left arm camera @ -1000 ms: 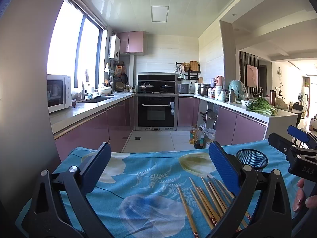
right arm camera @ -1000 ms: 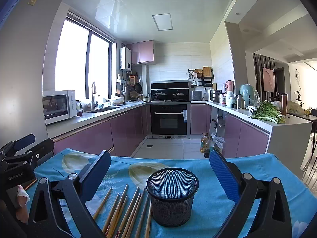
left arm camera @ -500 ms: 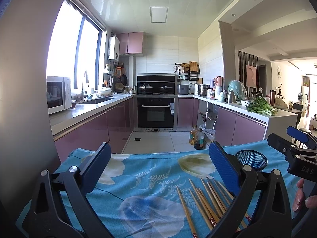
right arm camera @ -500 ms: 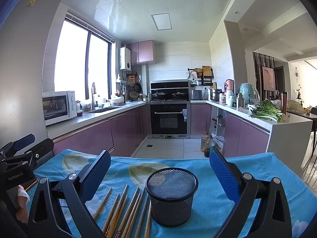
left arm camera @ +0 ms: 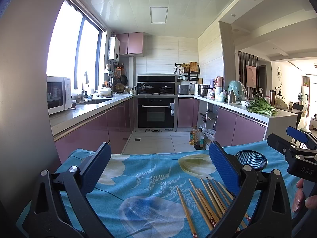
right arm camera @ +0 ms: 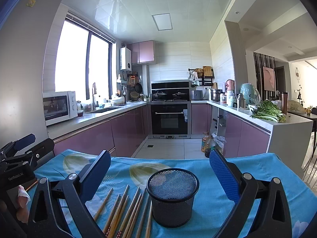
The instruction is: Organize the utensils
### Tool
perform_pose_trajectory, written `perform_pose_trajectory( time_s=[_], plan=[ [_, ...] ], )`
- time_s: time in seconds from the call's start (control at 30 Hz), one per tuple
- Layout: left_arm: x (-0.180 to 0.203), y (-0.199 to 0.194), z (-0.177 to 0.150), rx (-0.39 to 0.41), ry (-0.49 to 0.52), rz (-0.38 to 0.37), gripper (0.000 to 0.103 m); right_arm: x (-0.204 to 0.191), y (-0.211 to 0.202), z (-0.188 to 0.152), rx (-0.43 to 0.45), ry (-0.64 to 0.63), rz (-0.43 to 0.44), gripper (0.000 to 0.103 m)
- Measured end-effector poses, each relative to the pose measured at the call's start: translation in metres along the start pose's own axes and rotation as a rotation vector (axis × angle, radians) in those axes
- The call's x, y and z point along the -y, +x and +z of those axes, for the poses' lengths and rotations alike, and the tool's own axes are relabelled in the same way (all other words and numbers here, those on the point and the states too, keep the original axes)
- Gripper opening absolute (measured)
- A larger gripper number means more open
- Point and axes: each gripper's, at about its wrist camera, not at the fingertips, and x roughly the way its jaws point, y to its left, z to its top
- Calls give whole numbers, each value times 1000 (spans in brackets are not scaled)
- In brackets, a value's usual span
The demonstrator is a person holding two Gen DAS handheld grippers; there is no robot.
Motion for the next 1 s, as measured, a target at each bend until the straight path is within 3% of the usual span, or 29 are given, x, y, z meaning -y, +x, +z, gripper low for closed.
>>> perform_pose_trajectory(
  time_s=[1.0],
  plan=[
    [1,1,-1,2,3,1,98,-2,3,-1,-3,11,1,97]
  ],
)
